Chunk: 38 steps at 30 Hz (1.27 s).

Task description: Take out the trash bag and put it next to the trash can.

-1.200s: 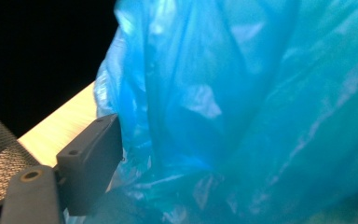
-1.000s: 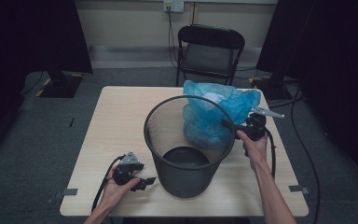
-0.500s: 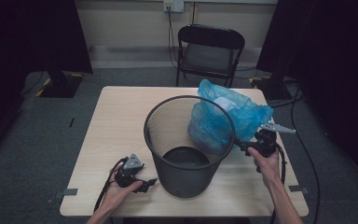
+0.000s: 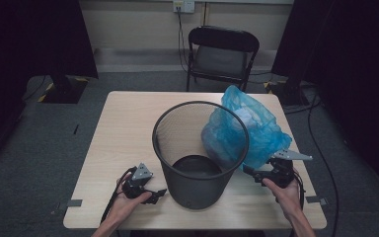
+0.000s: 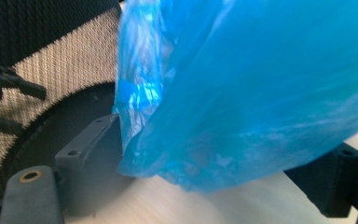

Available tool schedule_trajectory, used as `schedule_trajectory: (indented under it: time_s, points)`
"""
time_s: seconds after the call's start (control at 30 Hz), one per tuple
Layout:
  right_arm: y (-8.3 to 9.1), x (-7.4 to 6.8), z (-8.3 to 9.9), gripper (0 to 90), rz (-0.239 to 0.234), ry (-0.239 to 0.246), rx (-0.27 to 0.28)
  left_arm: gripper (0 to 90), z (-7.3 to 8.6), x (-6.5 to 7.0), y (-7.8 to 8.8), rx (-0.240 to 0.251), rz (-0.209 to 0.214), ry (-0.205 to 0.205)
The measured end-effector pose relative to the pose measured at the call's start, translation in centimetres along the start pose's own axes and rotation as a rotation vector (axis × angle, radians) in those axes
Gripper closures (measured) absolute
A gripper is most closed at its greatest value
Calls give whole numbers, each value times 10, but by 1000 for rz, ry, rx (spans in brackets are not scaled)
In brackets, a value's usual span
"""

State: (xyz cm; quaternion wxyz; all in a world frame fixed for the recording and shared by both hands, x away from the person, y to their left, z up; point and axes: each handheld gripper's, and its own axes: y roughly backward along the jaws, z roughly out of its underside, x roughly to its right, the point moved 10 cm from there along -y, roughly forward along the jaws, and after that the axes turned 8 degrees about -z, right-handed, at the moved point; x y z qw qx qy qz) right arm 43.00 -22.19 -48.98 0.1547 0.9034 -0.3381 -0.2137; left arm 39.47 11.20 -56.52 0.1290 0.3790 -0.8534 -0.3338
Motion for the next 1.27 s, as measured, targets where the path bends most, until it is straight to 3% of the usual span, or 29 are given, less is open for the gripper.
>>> schedule_trajectory:
  time_s: [0.1, 0.27, 0.43, 0.53, 0.57, 0.7, 0.73, 0.77, 0.8, 0.87, 1.27]
  points:
    - [3, -2, 13, 158, 8, -16, -40, 166, 0, 0, 0, 1, 0, -2]
    - [10, -12, 24, 159, -13, 4, -43, 163, 0, 0, -1, 4, -4, -5]
    - [17, -18, 42, 158, 23, 19, -78, 161, 0, 1, -1, 5, -19, -10]
    - [15, -14, 58, 158, 55, 17, -125, 160, 0, 2, -2, 2, -28, -13]
    - [12, -9, 67, 158, 94, 17, -158, 161, 0, 1, -2, 1, -33, -11]
    - [10, -2, 75, 158, 139, 22, -185, 161, 2, 0, -1, -3, -58, -16]
    - [10, 1, 78, 158, 165, 26, -195, 161, 2, 0, -1, -4, -68, -16]
    - [8, 7, 86, 159, 210, 28, -239, 160, 3, 0, 0, -6, -78, -9]
    - [8, 7, 88, 158, 221, 27, -248, 159, 3, 0, 0, -6, -78, -9]
    - [7, 5, 90, 158, 246, 67, -271, 159, 4, -1, 1, -6, -86, 1]
    - [1, 5, 89, 135, 260, 61, -249, 101, 5, -3, -1, -19, -115, 26]
